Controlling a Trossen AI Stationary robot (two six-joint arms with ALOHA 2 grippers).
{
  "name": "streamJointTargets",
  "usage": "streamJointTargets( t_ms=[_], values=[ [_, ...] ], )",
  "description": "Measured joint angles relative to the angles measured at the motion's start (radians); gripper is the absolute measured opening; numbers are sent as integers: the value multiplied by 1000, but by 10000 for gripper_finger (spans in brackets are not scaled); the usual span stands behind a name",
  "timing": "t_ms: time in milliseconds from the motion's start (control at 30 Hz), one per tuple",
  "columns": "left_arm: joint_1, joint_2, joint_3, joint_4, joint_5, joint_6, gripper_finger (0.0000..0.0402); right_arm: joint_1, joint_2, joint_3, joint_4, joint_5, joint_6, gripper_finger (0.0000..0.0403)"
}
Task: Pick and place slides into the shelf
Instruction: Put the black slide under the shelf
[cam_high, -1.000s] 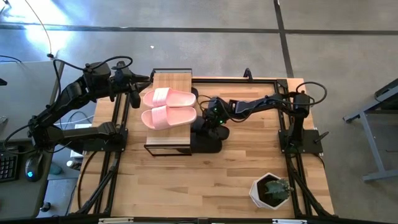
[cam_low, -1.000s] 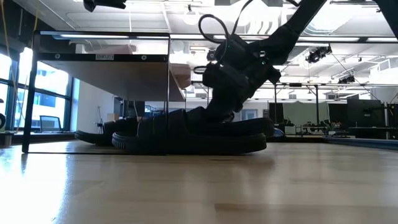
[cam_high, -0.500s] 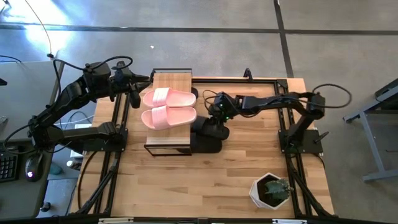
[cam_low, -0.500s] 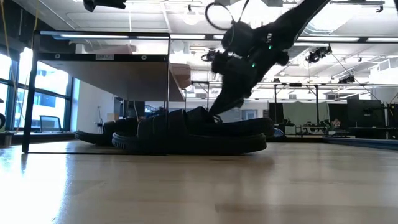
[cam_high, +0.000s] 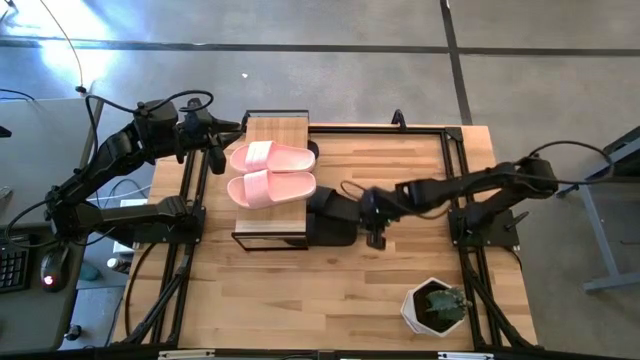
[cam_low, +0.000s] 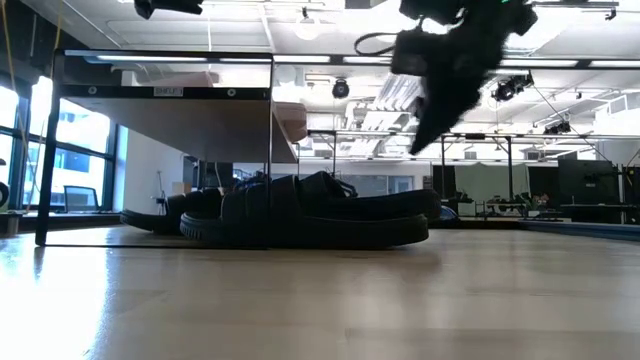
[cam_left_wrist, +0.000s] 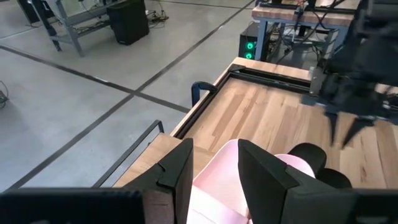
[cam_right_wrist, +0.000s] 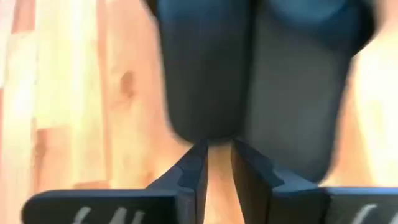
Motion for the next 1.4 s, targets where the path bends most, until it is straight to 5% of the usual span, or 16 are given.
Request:
streamJointTargets(
  t_ms=[300, 700, 1400],
  values=[
    [0, 0, 0, 0, 0, 7, 111, 81, -1, -101, 89, 55, 188, 4],
    [0, 0, 0, 0, 0, 6, 111, -45, -1, -276, 287, -7, 237, 2],
    [0, 0, 0, 0, 0, 6, 111, -149, -2, -285, 341, 56, 166, 0]
  ],
)
